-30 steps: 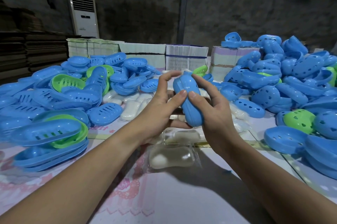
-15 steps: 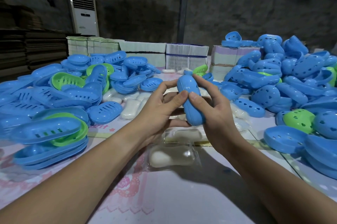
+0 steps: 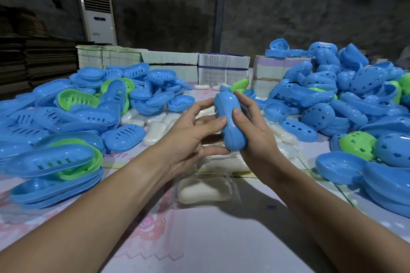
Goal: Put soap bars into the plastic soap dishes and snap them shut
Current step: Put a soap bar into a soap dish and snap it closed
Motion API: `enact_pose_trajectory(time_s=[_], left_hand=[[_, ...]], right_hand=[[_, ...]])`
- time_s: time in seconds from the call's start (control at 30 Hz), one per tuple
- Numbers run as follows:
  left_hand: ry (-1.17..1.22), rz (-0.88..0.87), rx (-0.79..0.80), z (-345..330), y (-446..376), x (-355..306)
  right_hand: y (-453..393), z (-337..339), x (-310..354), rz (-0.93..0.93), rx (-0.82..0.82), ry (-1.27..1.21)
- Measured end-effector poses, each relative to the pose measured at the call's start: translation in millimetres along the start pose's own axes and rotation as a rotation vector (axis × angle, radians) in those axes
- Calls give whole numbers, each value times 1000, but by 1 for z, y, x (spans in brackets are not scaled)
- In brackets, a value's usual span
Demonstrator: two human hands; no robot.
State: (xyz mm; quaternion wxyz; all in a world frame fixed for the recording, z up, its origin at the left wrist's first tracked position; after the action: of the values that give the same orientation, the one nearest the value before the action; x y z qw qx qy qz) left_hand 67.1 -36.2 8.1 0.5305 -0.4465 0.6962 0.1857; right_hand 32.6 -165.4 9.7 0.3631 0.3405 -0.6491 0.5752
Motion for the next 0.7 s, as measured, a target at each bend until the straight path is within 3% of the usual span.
enact_pose_trajectory(time_s=[0.23, 0.5, 0.7], left_hand=[[39, 17, -53, 9, -7, -7], [-75, -39, -92, 15, -7, -2], [-325, -48, -116, 11, -7, 7]], right_hand=[[-11, -5, 5, -74, -29, -320], [-3, -10, -2, -154, 94, -262], [2, 10, 19, -96, -94, 189]])
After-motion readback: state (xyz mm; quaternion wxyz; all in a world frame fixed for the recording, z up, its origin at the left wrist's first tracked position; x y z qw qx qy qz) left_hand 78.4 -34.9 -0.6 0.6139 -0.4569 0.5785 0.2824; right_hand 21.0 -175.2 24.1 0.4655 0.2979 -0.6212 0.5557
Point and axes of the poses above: each hand's wrist, its own y-axis away from the middle knuckle, its own z-axis out of the back of the hand, x = y × z, the point moved 4 cm from there along -y, towards the middle knuckle, and after that the axes turned 2 degrees about -x, right-handed, at the moved point
